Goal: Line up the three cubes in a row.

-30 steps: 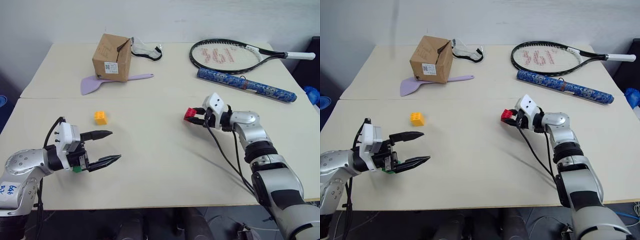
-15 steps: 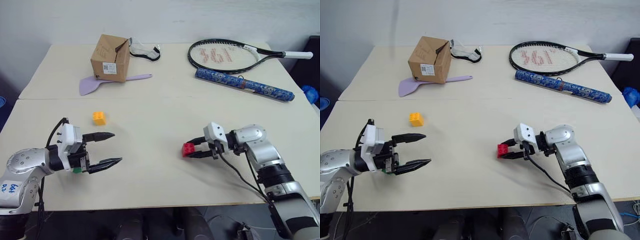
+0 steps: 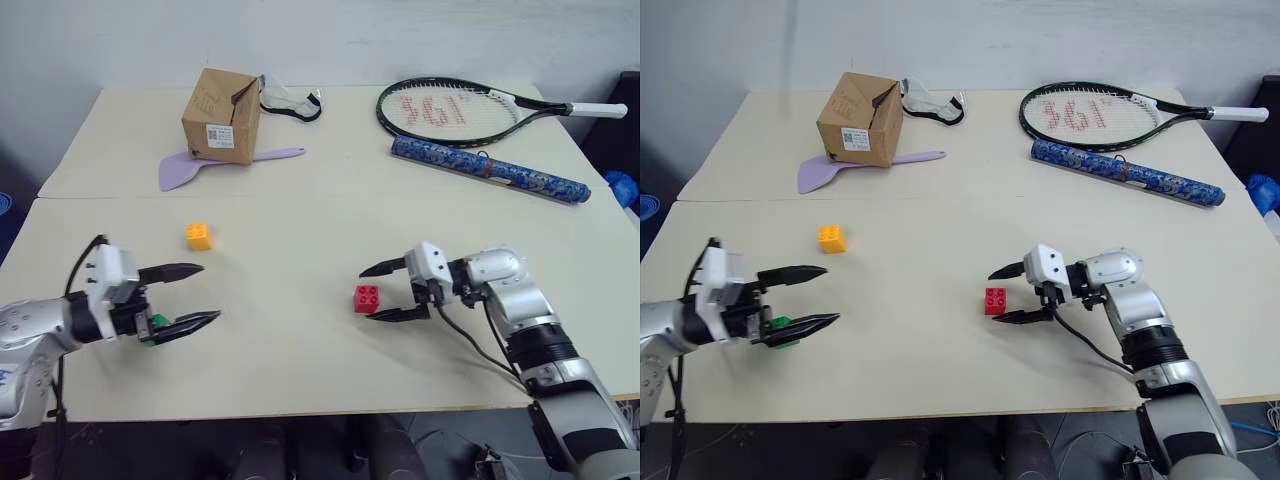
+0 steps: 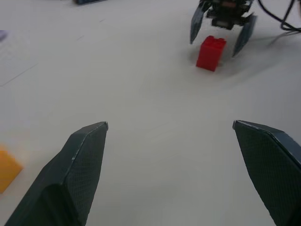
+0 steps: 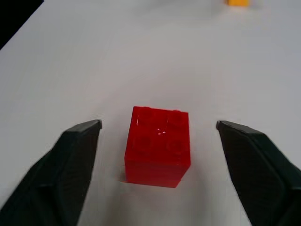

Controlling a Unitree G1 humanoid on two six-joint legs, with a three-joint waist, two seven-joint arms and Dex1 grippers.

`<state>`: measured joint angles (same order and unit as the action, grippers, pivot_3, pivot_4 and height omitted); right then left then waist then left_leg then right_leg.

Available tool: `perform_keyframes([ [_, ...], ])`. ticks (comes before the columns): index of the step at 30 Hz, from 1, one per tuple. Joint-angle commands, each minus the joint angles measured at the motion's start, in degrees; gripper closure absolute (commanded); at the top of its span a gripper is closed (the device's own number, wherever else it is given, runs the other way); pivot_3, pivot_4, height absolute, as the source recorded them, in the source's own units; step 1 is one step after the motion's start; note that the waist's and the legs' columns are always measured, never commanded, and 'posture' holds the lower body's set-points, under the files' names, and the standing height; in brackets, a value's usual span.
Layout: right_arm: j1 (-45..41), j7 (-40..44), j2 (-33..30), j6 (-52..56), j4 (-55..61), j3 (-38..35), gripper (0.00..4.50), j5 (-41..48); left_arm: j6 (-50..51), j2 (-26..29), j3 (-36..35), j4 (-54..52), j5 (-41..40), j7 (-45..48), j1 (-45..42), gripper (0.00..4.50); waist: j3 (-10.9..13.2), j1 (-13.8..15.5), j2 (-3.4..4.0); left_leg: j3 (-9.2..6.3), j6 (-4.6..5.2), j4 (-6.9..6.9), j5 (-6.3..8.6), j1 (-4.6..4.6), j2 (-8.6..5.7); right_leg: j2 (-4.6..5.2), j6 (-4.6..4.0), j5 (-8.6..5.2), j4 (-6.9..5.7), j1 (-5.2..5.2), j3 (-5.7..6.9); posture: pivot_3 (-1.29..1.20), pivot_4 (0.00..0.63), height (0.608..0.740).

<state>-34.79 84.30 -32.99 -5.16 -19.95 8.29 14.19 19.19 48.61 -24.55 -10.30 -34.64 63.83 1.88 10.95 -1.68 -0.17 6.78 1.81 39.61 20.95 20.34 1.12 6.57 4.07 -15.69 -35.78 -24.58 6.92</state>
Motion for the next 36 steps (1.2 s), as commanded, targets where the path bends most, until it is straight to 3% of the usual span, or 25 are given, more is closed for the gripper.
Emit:
perform_keyframes([
  [1, 6.1, -1.0, -3.2, 2.2, 9.4, -7.8, 0.04, 7.8, 1.1, 1.1, -11.5, 4.2, -1.2, -1.5, 5.1, 0.0, 0.0, 0.1, 0.0, -0.01, 0.0, -0.01, 0.01, 0.0, 0.0, 0.0, 0.0, 0.0, 0.02, 0.0, 0.0, 0.0, 0.15, 0.74],
  [6, 19.7, -2.5, -1.6, -0.9, 18.8, -16.4, 0.04, 16.9, -0.6, 3.0, -20.5, 14.9, 1.6, -0.1, 13.5, 0.0, 0.0, 0.2, -0.01, -0.08, -0.01, -0.06, 0.06, -0.01, 0.03, 0.0, -0.01, 0.0, 0.15, 0.07, 0.12, 0.0, 0.15, 0.74],
  [11, 27.9, -2.7, -1.4, -2.2, 21.0, -18.2, 0.04, 18.6, -5.9, 5.3, -22.9, 26.5, 5.5, 2.5, 18.2, 0.0, 0.0, 0.1, -0.02, 0.0, 0.02, -0.07, 0.19, -0.1, -0.01, 0.07, -0.01, -0.01, 0.25, 0.06, 0.02, 0.0, 0.15, 0.74],
  [20, 29.2, -0.7, -2.1, -2.7, 27.1, -16.9, 0.04, 20.8, -3.8, 2.5, -14.2, 10.4, 2.2, 5.4, 16.0, 0.0, 0.0, 0.6, -0.02, -0.05, -0.26, -0.07, 0.39, -0.13, -0.01, 0.18, -0.05, -0.02, 0.24, 0.05, -0.02, 0.0, 0.15, 0.74],
  [27, 28.8, -0.4, -3.2, -2.3, 27.1, -15.8, 0.04, 19.7, -6.3, 3.0, -6.4, 12.3, 5.8, 5.4, 10.4, 0.0, 0.0, 0.1, -0.01, 0.0, -0.05, -0.11, 0.28, -0.14, 0.0, 0.08, -0.08, -0.04, 0.21, 0.02, -0.01, 0.0, 0.15, 0.74],
  [30, 29.2, -0.8, -3.6, -2.4, 27.0, -16.1, 0.0, 19.6, -11.7, 3.2, -3.0, 16.3, 9.6, 6.2, 7.9, 0.51, 0.0, 0.2, -0.01, 0.04, -0.04, -0.11, 0.27, -0.15, 0.0, 0.07, -0.08, -0.04, 0.22, 0.03, -0.01, 0.0, 0.15, 0.74],
  [36, 30.1, -2.0, -3.8, -2.7, 27.5, -16.4, 0.0, 19.1, -15.3, 4.1, 2.5, 19.2, 12.3, 8.7, 4.2, 2.4, 0.0, 0.3, -0.02, 0.05, 0.01, -0.1, 0.25, -0.14, -0.02, 0.09, -0.06, -0.03, 0.2, 0.05, -0.02, 0.0, 0.15, 0.74],
])
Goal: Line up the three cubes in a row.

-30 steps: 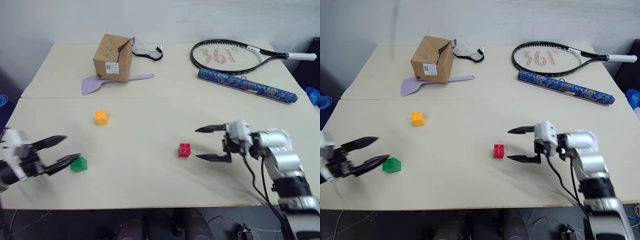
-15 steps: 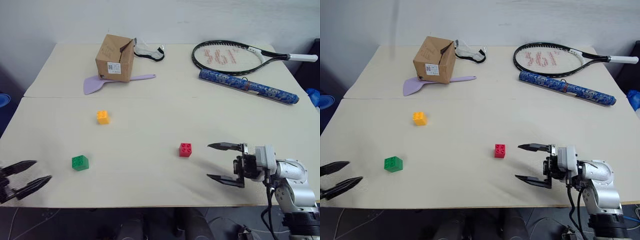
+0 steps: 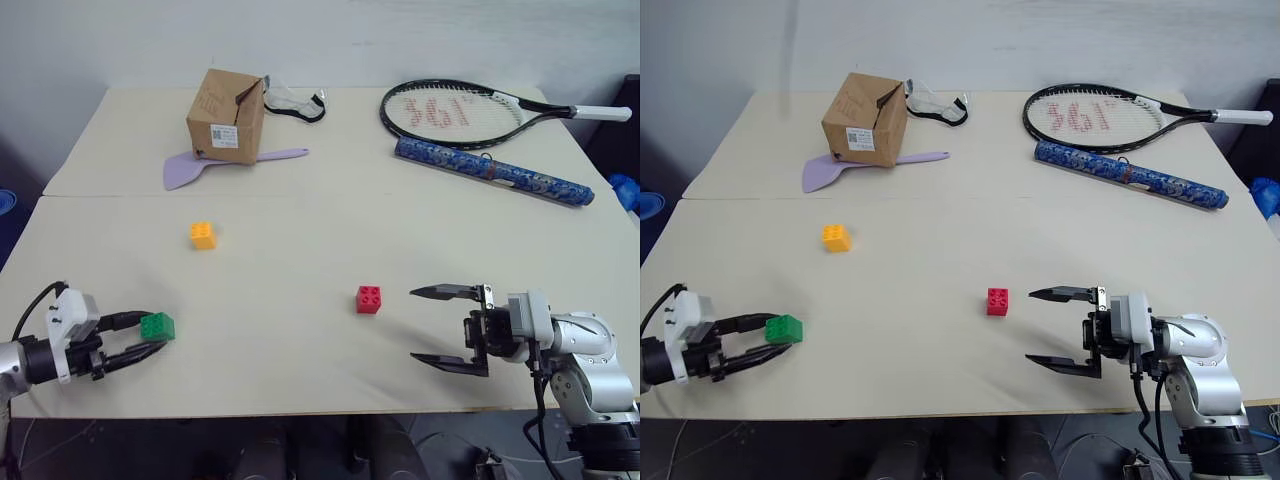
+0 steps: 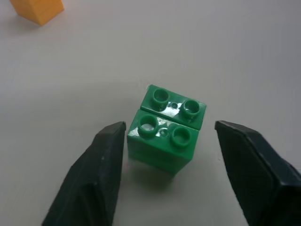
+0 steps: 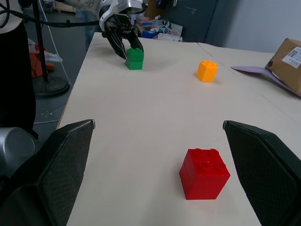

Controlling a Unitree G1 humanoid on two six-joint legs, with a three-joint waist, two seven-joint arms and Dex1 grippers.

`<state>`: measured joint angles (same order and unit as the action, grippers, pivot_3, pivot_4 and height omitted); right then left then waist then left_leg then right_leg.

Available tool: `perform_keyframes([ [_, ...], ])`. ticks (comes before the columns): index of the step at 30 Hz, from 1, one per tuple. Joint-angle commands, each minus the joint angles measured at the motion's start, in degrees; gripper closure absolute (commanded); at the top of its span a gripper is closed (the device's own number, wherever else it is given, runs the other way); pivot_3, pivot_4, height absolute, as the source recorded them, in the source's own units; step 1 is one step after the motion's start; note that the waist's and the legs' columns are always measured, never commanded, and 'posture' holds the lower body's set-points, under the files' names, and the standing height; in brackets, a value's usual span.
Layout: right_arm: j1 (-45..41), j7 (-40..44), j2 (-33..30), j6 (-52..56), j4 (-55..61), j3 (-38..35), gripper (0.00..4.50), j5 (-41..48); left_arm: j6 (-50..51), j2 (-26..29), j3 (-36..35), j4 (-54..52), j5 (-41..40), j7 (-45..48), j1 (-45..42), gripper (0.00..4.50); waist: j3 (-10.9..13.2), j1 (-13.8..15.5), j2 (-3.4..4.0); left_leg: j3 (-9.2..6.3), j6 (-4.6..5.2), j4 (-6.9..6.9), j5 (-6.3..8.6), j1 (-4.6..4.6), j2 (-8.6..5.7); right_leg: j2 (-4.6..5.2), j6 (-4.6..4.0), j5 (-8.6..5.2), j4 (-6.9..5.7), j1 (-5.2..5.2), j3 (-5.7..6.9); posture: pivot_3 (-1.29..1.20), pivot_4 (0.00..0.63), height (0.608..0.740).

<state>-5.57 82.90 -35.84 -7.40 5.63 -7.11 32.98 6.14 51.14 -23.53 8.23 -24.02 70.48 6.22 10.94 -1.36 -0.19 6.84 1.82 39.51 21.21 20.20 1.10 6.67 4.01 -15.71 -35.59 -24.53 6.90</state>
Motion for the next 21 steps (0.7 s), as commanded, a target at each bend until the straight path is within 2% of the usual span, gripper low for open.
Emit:
perform_keyframes([
  [1, 1.2, -0.8, -1.0, -0.5, 2.1, -1.1, 0.0, 0.4, -2.8, 1.6, 1.8, 1.0, 1.8, 2.1, -0.7, 2.69, 0.0, 0.0, 0.0, 0.0, 0.0, 0.0, 0.0, 0.01, 0.0, 0.0, 0.0, 0.0, -0.03, 0.0, 0.0, 0.0, 0.15, 0.74],
  [2, 1.6, -0.8, -1.1, -0.5, 2.3, -1.3, 0.0, 0.4, -2.7, 1.5, 2.0, 1.0, 1.4, 2.1, -1.6, 2.96, 0.0, 0.1, 0.0, 0.0, 0.0, 0.0, 0.0, 0.0, 0.01, -0.01, 0.0, 0.0, -0.03, 0.0, 0.01, 0.0, 0.15, 0.74],
  [6, 3.1, -0.2, -2.7, -1.1, 2.4, -2.5, 0.0, 0.3, -1.1, 2.3, 4.3, -2.0, -0.1, 3.8, -5.5, 3.0, 0.0, 0.3, 0.0, 0.0, 0.03, 0.01, -0.02, 0.02, 0.0, -0.01, 0.01, 0.0, -0.03, 0.0, 0.02, 0.0, 0.15, 0.74],
  [11, 5.5, -1.0, -5.6, -0.5, 2.6, -6.3, 0.0, 1.6, 7.8, 1.3, 15.3, -12.4, -0.6, 4.3, -17.7, 3.0, 0.0, 1.8, 0.0, -0.01, 0.06, 0.11, -0.04, 0.05, -0.05, 0.0, 0.06, 0.03, -0.04, 0.02, 0.01, 0.0, 0.15, 0.74],
  [15, 8.2, -2.8, -6.0, 0.7, 4.7, -8.1, 0.0, 2.0, 12.1, -3.7, 26.9, -13.9, 5.0, 1.5, -30.5, 3.0, 0.0, 2.3, 0.01, 0.04, 0.1, 0.15, -0.06, 0.02, -0.1, -0.08, 0.1, 0.06, -0.23, 0.08, -0.02, 0.0, 0.15, 0.74],
  [21, 11.4, -6.7, -4.9, 1.5, 8.8, -8.5, 0.0, 1.8, 13.2, -10.9, 39.1, -5.6, 14.1, 0.0, -42.6, 3.0, 0.0, 2.4, 0.0, 0.21, 0.14, 0.36, -0.1, 0.04, -0.07, -0.45, 0.12, 0.07, -0.32, 0.05, -0.11, 0.0, 0.15, 0.74],
])
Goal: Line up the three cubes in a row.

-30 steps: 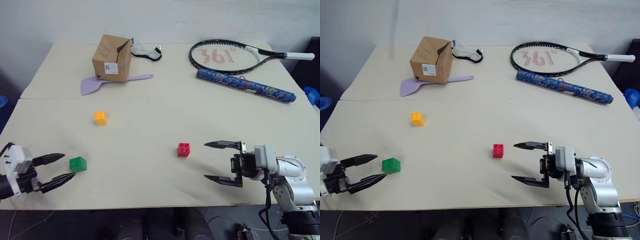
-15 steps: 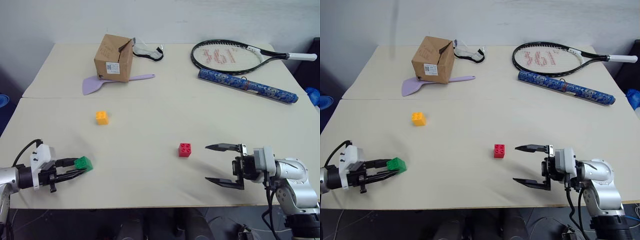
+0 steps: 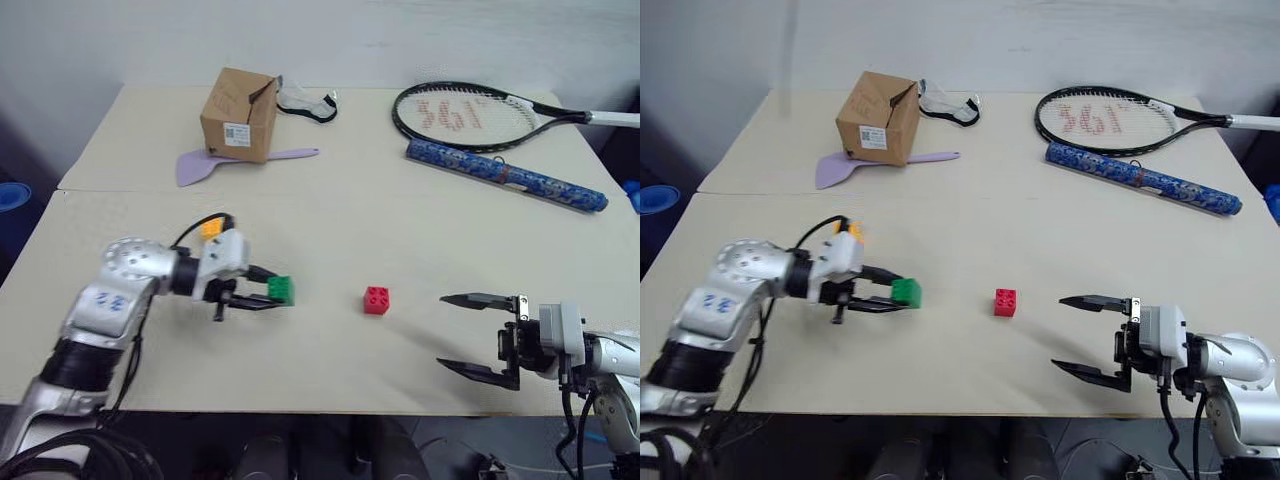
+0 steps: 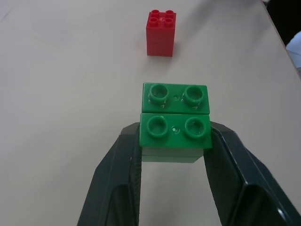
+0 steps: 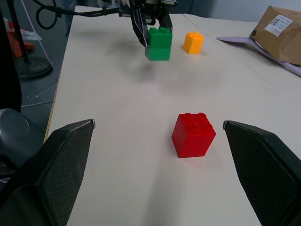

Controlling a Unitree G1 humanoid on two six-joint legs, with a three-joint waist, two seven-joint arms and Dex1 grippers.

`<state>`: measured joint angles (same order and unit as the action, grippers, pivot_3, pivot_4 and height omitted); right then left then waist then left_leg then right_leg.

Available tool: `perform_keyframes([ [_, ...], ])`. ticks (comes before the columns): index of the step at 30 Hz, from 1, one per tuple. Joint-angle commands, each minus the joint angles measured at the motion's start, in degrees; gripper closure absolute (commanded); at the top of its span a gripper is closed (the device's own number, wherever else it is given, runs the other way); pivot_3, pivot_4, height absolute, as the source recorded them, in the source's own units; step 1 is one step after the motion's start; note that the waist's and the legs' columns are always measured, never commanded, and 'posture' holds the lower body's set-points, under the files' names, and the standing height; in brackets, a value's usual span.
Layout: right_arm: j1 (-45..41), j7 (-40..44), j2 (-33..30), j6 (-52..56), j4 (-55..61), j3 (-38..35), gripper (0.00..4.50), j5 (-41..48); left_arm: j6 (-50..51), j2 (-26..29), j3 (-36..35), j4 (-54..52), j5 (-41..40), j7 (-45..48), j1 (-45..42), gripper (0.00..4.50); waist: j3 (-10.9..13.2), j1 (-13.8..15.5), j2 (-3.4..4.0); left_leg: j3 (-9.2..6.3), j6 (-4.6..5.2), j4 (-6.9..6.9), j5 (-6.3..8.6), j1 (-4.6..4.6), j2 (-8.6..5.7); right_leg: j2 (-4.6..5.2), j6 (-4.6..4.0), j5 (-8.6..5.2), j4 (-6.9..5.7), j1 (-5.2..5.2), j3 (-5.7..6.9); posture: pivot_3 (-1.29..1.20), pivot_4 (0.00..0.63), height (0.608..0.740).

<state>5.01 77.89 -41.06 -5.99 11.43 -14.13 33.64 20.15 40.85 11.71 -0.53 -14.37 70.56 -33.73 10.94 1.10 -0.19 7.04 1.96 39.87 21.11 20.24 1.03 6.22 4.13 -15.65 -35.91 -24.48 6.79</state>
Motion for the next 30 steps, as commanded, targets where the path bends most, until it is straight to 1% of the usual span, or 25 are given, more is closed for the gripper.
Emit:
perform_keyframes([
  [1, 1.2, -2.1, 0.4, 0.1, 3.3, -1.5, 0.0, 1.1, -1.7, -1.1, 5.2, 4.6, 5.9, 0.1, -3.6, 3.0, 0.0, 0.0, 0.0, 0.02, 0.0, 0.01, 0.0, -0.01, 0.01, -0.01, 0.0, 0.0, 0.0, 0.0, -0.03, 0.0, 0.15, 0.74],
  [4, 2.3, -3.4, 0.5, -0.1, 4.2, -1.7, 0.0, 1.0, -2.1, -3.0, 6.6, 7.8, 7.7, -0.6, -5.4, 3.0, 0.0, 0.1, 0.0, 0.01, 0.01, 0.05, 0.0, 0.0, 0.01, -0.03, 0.0, 0.0, 0.03, 0.0, -0.05, 0.0, 0.15, 0.74],
  [9, 3.8, -5.0, 0.9, -0.6, 5.3, -1.5, 0.0, 0.9, -2.2, -5.7, 7.8, 8.7, 8.5, 0.1, -6.3, 3.0, 0.0, 0.4, -0.02, -0.08, 0.08, 0.17, -0.03, 0.06, -0.02, 0.15, 0.02, 0.01, 0.06, 0.02, -0.01, 0.0, 0.15, 0.74],
  [15, 4.2, -5.9, 1.3, -0.7, 5.8, -0.5, 0.0, 0.6, -5.2, -6.7, 8.3, 10.5, 11.5, -1.7, -6.5, 3.0, 0.0, 0.3, -0.02, -0.13, 0.12, 0.18, -0.05, 0.07, -0.05, 0.25, 0.06, 0.03, 0.07, 0.04, 0.01, 0.0, 0.15, 0.74],
  [17, 3.5, -5.9, 1.3, -0.6, 5.4, 0.0, 0.0, 0.6, -5.2, -6.9, 7.7, 10.3, 11.2, -1.7, -6.2, 2.28, 0.0, 0.3, -0.02, -0.12, 0.12, 0.19, -0.05, 0.05, -0.05, 0.25, 0.06, 0.03, 0.07, 0.05, 0.0, 0.0, 0.15, 0.74],
  [19, 2.7, -5.7, 1.4, -0.6, 4.9, 0.6, 0.0, 0.6, -5.2, -6.7, 6.3, 9.0, 10.0, -1.7, -5.5, 1.75, 0.0, 0.3, -0.02, -0.12, 0.14, 0.21, -0.06, 0.06, -0.05, 0.26, 0.06, 0.03, 0.07, 0.04, 0.0, 0.0, 0.15, 0.74],
  [21, 1.7, -5.3, 1.6, -0.6, 4.2, 1.0, 0.0, 0.7, -7.6, -5.7, 3.7, 7.1, 7.9, -1.1, -3.4, 1.09, 0.0, 0.3, -0.02, -0.12, 0.14, 0.2, -0.06, 0.06, -0.04, 0.27, 0.06, 0.03, 0.05, 0.04, 0.01, 0.0, 0.15, 0.74],
  [22, 1.4, -5.2, 1.6, -0.5, 4.1, 1.3, 0.0, 0.6, -8.5, -4.8, 2.3, 5.9, 6.6, -0.3, -2.0, 0.89, 0.0, 0.2, -0.02, -0.13, 0.14, 0.2, -0.06, 0.06, -0.03, 0.29, 0.06, 0.03, 0.05, 0.04, 0.01, 0.0, 0.15, 0.74],
  [27, -1.2, -5.3, 2.5, 0.2, 2.3, 2.2, 0.0, 1.5, -7.8, 1.2, -10.2, -1.0, -1.1, -0.5, 9.1, 0.89, 0.0, -0.7, -0.02, -0.16, 0.1, 0.15, -0.05, 0.06, 0.09, 0.27, 0.05, 0.03, 0.03, 0.03, 0.05, 0.0, 0.15, 0.74],
  [28, -1.6, -5.1, 2.6, 0.3, 2.0, 2.5, 0.0, 1.6, -8.4, 2.3, -13.6, -2.1, -3.1, -0.3, 12.3, 0.89, 0.0, -1.0, -0.02, -0.18, 0.1, 0.16, -0.05, 0.06, 0.08, 0.29, 0.05, 0.03, 0.04, 0.04, 0.06, 0.0, 0.15, 0.74],
  [30, -2.4, -5.2, 3.5, 0.5, 1.7, 3.0, 0.0, 2.0, -9.7, 2.7, -22.4, -2.9, -7.0, -2.1, 19.4, 0.89, 0.0, -1.2, -0.01, -0.19, 0.1, 0.16, -0.05, 0.06, 0.09, 0.33, 0.04, 0.02, 0.06, 0.04, 0.06, 0.0, 0.15, 0.74],
])
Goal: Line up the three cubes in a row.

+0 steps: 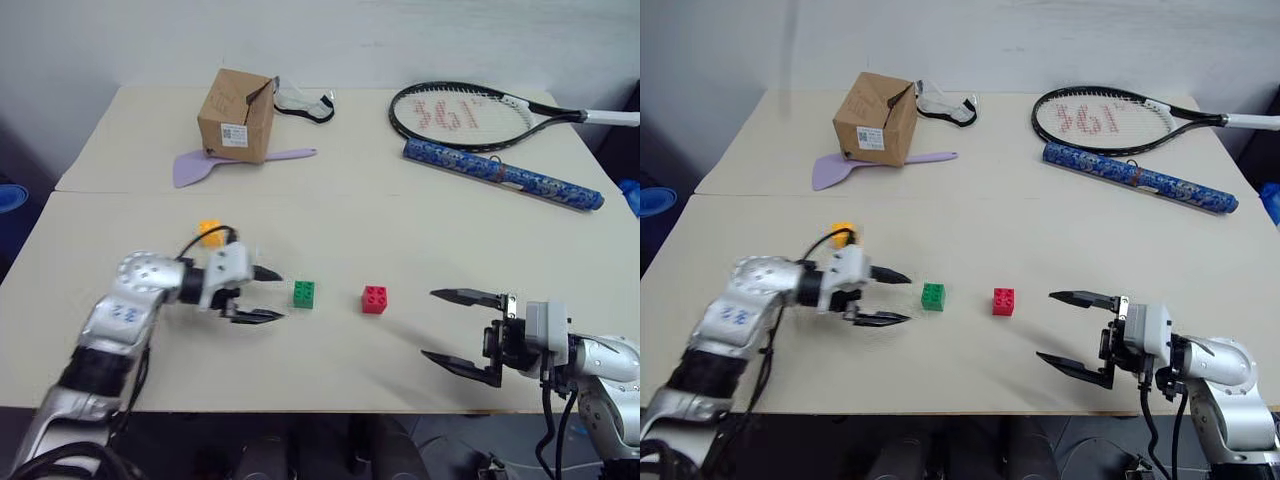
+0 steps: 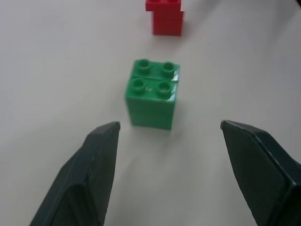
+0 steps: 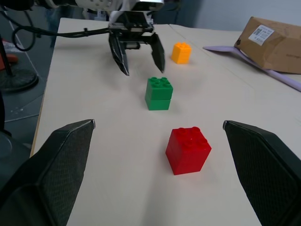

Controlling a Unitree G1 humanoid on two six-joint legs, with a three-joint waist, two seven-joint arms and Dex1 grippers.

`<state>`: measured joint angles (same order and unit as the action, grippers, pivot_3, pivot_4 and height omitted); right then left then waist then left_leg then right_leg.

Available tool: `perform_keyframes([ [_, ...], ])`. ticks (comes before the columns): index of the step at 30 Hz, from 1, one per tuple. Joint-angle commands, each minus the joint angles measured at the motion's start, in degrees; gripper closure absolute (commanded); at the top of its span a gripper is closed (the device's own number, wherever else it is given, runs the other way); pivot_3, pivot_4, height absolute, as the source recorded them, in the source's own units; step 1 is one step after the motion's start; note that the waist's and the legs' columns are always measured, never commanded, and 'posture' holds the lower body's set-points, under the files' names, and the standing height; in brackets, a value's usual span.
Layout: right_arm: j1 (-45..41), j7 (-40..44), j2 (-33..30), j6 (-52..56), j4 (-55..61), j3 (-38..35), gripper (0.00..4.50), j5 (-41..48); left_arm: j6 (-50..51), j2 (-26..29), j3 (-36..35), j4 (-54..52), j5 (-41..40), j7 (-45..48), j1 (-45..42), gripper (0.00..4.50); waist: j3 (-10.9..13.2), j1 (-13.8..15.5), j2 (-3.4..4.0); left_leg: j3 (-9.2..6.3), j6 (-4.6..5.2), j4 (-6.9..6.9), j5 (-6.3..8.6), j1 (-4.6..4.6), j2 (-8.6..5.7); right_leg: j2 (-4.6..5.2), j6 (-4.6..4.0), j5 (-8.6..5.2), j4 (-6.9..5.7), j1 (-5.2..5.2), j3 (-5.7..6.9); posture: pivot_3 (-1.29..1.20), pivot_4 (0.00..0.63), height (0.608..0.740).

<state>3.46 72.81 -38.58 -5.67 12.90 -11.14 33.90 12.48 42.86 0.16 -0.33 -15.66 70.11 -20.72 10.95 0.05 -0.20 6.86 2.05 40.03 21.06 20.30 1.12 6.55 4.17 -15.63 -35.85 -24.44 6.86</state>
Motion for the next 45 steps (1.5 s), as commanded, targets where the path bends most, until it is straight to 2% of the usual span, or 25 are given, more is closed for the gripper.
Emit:
perform_keyframes([
  [1, -1.2, -0.2, 1.6, 0.2, 0.3, 0.2, 0.0, 2.1, -3.2, 0.5, -15.2, -2.9, -6.6, -3.1, 10.1, 0.89, 0.0, -0.2, 0.0, -0.02, 0.0, -0.01, 0.0, 0.01, 0.0, 0.0, 0.0, 0.0, 0.01, 0.0, 0.01, 0.0, 0.15, 0.74],
  [4, -3.1, -1.5, 5.0, -0.4, 1.0, 0.6, 0.0, 4.0, -1.5, -3.8, -29.5, -5.1, -10.1, -14.2, 18.9, 0.89, 0.0, -0.2, 0.0, -0.07, -0.04, -0.03, 0.03, -0.02, 0.02, 0.04, 0.0, 0.0, 0.2, 0.01, 0.0, 0.0, 0.15, 0.74],
  [5, -3.5, -1.7, 5.8, -0.4, 1.2, 0.6, 0.0, 4.3, -0.5, -5.7, -32.8, -7.4, -11.5, -17.7, 21.0, 0.72, 0.0, -0.2, 0.0, -0.07, -0.05, -0.04, 0.04, -0.02, 0.02, 0.04, 0.0, 0.0, 0.19, 0.02, 0.0, 0.0, 0.15, 0.74],
  [8, -5.0, -4.0, 8.4, -0.9, 1.2, 1.2, 0.0, 3.6, -0.5, -14.1, -40.9, -13.6, -13.4, -29.0, 27.7, 0.1, 0.0, 0.1, -0.01, -0.13, -0.01, -0.03, 0.08, -0.01, 0.0, 0.12, 0.0, 0.0, 0.23, 0.07, 0.0, 0.0, 0.15, 0.74],
  [10, -5.8, -4.7, 9.4, -1.4, 0.7, 1.2, 0.0, 3.0, 0.0, -17.5, -43.0, -15.5, -14.0, -34.1, 29.7, 0.05, 0.0, 0.4, -0.02, -0.13, 0.05, -0.03, 0.13, -0.07, -0.05, 0.17, 0.04, 0.02, 0.26, 0.14, -0.03, 0.0, 0.15, 0.74],
  [13, -7.4, -4.8, 10.0, -1.5, -0.7, 1.6, 0.0, 2.8, 1.5, -22.9, -41.1, -18.8, -13.6, -44.0, 27.3, 0.05, 0.0, 1.4, -0.08, -0.15, 0.04, -0.02, 0.14, -0.07, -0.09, 0.17, 0.05, 0.03, 0.25, 0.14, -0.03, 0.0, 0.15, 0.74],
  [17, -9.6, -3.8, 10.1, -1.7, -3.2, 2.3, 0.0, 2.2, 6.3, -25.9, -30.6, -19.7, -7.9, -54.3, 17.7, 0.05, -0.1, 2.1, -0.24, -0.18, 0.05, -0.02, 0.14, -0.07, -0.17, 0.19, 0.08, 0.08, 0.23, 0.18, -0.02, 0.0, 0.15, 0.74],
  [21, -10.7, -2.9, 10.6, -2.7, -5.3, 2.8, 0.0, 1.5, 9.3, -27.9, -22.1, -14.7, -2.4, -61.6, 7.5, 0.05, -0.2, 1.6, -0.34, -0.11, 0.06, -0.04, 0.13, -0.06, -0.17, 0.09, 0.12, 0.1, 0.11, 0.19, -0.02, 0.0, 0.15, 0.74],
  [24, -10.9, -1.9, 10.7, -3.9, -7.0, 3.5, 0.0, 0.6, 10.1, -30.5, -19.5, -9.6, 0.7, -67.4, 2.3, 0.05, -0.2, 1.0, -0.35, -0.02, 0.07, -0.07, 0.13, -0.04, -0.16, 0.01, 0.13, 0.11, 0.16, 0.18, -0.01, 0.0, 0.15, 0.74],
  [27, -10.7, -1.7, 10.9, -4.5, -7.4, 4.2, 0.0, 0.2, 9.1, -31.9, -15.9, -5.0, 4.3, -70.2, -1.3, 0.05, -0.2, 0.6, -0.35, 0.04, 0.07, -0.09, 0.13, -0.05, -0.11, -0.06, 0.14, 0.11, 0.2, 0.17, 0.0, 0.0, 0.15, 0.74],
  [35, -9.1, -5.5, 11.8, -3.6, -3.4, 4.8, 0.0, -0.9, 9.0, -32.5, -11.7, 3.4, 9.9, -74.4, -4.5, 0.05, -0.2, 1.2, -0.35, 0.04, 0.06, -0.04, 0.11, -0.05, -0.09, -0.03, 0.13, 0.11, 0.15, 0.16, -0.02, 0.0, 0.15, 0.74],
  [39, -8.1, -7.1, 11.3, -2.4, -0.9, 4.9, 0.0, -0.8, 9.0, -31.8, -12.4, 6.3, 9.5, -73.8, -5.1, 0.86, -0.2, 1.3, -0.35, 0.01, 0.05, -0.04, 0.11, -0.04, -0.09, 0.0, 0.13, 0.11, 0.15, 0.15, -0.01, 0.0, 0.15, 0.74],
  [45, -7.8, -7.9, 10.8, -1.4, 0.5, 4.6, 0.0, -0.6, 7.7, -30.5, -12.7, 6.5, 9.2, -71.9, -4.9, 2.78, -0.2, 1.3, -0.35, 0.01, 0.05, -0.04, 0.11, -0.04, -0.09, 0.0, 0.13, 0.11, 0.15, 0.15, -0.01, 0.0, 0.15, 0.74],
])
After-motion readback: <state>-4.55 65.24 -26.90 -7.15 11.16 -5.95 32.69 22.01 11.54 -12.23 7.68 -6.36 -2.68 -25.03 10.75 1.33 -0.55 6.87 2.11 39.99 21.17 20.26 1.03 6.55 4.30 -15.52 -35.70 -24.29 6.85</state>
